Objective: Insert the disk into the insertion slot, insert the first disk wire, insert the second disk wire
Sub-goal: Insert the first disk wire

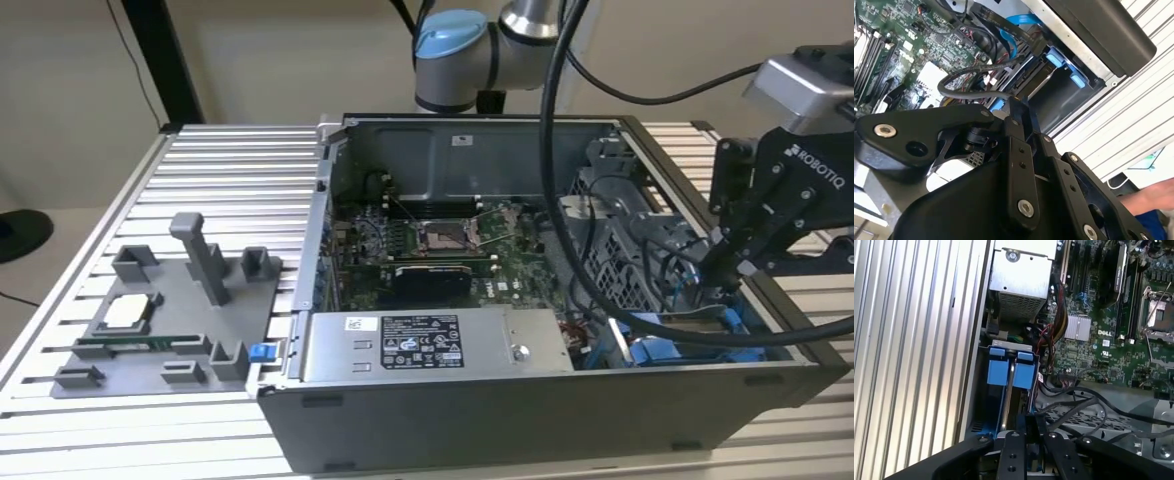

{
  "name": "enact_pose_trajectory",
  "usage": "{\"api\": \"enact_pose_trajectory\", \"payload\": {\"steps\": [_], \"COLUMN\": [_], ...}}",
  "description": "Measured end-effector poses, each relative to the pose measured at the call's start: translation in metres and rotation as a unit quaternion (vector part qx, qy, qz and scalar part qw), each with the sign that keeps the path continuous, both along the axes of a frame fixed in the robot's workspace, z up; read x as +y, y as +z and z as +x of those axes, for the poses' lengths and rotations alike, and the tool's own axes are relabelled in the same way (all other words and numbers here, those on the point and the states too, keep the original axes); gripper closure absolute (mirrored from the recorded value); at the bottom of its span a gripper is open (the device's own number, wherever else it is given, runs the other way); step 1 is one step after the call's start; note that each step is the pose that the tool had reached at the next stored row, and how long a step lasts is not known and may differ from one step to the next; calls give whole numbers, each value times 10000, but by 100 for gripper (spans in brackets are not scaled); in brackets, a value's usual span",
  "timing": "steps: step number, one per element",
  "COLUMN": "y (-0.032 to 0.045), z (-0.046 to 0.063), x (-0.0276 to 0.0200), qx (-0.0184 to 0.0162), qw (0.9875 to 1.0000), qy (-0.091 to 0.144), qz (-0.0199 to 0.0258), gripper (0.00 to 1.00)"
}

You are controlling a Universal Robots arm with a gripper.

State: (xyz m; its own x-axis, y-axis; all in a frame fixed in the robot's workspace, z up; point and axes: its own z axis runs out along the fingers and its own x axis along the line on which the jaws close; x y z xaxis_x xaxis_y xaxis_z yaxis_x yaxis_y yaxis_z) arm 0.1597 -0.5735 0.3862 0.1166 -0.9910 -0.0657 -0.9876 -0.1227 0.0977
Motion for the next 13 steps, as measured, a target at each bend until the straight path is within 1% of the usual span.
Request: {"api": "enact_pose_trajectory", "payload": {"steps": [2,5,7,10,13], "y": [-5,-9,-11,-16,-30], "z": [38,102,148,189,192], "x": [0,0,0,0,0], "qx": [41,127,173,223,287], "qw": [10000,9999,9998,9997,9996], "qy": [0,0,0,-2,-19], "qz": [6,16,20,29,40], "gripper": [100,100,100,100,100]}}
